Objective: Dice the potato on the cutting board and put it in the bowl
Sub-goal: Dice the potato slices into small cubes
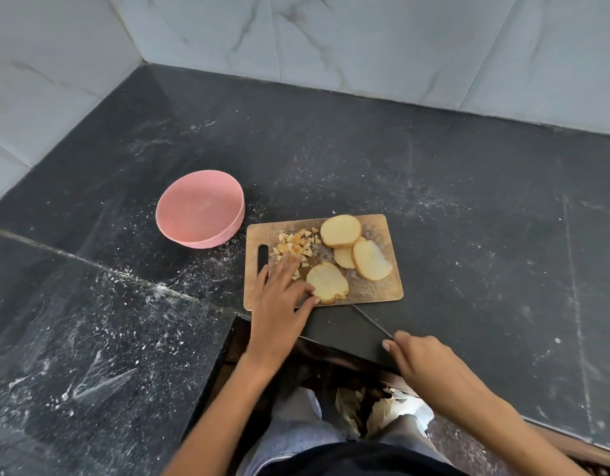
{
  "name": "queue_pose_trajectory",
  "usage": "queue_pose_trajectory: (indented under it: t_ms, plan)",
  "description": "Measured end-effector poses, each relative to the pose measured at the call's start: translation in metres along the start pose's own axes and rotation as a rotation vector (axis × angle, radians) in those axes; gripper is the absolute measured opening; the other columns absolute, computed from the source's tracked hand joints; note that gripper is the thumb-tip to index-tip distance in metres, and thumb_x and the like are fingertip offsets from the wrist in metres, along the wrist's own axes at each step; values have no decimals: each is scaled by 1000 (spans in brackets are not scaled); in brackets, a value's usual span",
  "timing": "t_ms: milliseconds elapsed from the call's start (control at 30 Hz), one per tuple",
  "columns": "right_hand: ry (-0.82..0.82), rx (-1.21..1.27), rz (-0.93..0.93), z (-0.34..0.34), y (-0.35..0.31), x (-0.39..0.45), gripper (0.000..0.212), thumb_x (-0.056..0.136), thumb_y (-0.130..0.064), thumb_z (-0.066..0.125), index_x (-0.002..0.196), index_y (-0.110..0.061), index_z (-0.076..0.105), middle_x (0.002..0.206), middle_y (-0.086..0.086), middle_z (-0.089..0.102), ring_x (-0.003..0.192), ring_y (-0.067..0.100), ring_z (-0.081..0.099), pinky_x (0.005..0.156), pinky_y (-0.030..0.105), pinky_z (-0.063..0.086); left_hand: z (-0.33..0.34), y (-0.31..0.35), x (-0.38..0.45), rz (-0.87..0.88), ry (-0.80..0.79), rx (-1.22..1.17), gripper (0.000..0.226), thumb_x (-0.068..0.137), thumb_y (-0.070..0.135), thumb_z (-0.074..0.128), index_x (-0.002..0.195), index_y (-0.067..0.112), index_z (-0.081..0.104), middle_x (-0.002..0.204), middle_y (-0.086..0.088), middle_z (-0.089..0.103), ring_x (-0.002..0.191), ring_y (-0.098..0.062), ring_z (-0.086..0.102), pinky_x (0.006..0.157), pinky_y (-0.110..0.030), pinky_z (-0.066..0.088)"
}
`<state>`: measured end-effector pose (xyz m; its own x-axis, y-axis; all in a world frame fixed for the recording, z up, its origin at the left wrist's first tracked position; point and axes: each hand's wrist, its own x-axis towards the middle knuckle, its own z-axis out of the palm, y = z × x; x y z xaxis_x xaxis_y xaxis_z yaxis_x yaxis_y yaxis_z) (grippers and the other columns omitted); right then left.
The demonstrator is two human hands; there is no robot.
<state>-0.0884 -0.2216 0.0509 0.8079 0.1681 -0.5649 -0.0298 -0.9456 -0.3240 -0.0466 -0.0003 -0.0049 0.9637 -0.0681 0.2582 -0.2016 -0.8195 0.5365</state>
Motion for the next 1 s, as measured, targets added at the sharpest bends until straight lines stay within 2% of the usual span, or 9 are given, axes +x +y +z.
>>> queue_pose_trajectory:
  t_ms: [100,200,333,467,533,633,667,767,1000]
  plan:
    - [82,61,34,-3,17,6,37,101,-44,28,71,-23,34,72,-2,51,74,26,54,65,35,40,-7,-15,25,363,-213,134,42,69,10,85,108,15,70,127,-4,64,121,-23,56,107,-37,34]
    - [130,88,46,-6,21,14,36,100,-43,30,71,-24,36,72,-1,53,75,26,56,64,34,40,-10,-19,49,629,-436,224,56,68,6,84,121,11,65,128,-5,64,119,-24,59,100,-41,47]
    - [161,135,57,-11,19,19,35,101,-40,32,70,-23,36,70,-1,52,68,23,50,61,34,36,-16,-13,75,843,-639,385,59,74,9,81,129,9,60,135,-9,58,125,-26,55,105,-37,40]
    - [155,173,59,-11,17,20,33,101,-39,34,73,-21,39,70,0,53,68,21,53,60,33,38,-16,-6,94,973,-791,528,53,95,6,55,146,10,40,153,-7,36,143,-22,31,117,-32,21]
    - [151,183,67,-10,17,21,33,101,-39,34,74,-21,39,70,0,53,69,21,54,60,33,39,-17,1,97,983,-796,560,52,93,8,60,142,11,46,150,-7,42,142,-22,31,116,-30,18]
    - [150,182,73,-11,15,22,33,101,-40,34,73,-22,36,69,-1,51,69,22,53,61,34,40,-18,1,97,1034,-652,490,52,64,14,88,113,16,71,119,-3,68,122,-23,57,106,-36,36]
    - [149,179,72,-12,14,22,32,101,-40,34,73,-22,36,69,-2,50,68,21,52,61,33,39,-18,-1,97,1051,-620,464,51,59,16,91,108,17,73,113,-2,71,117,-23,61,103,-37,34]
    - [128,167,57,-13,11,24,30,101,-40,34,75,-24,36,70,-4,50,64,14,50,56,29,38,-18,-6,95,1022,-612,404,50,62,24,90,109,18,72,114,-1,70,116,-22,61,101,-36,26]
    - [111,159,22,-13,1,28,29,101,-40,34,83,-18,40,71,-2,51,68,20,52,62,34,42,-15,-12,84,846,-587,364,54,68,28,86,117,14,67,119,-4,65,115,-22,59,102,-32,33]
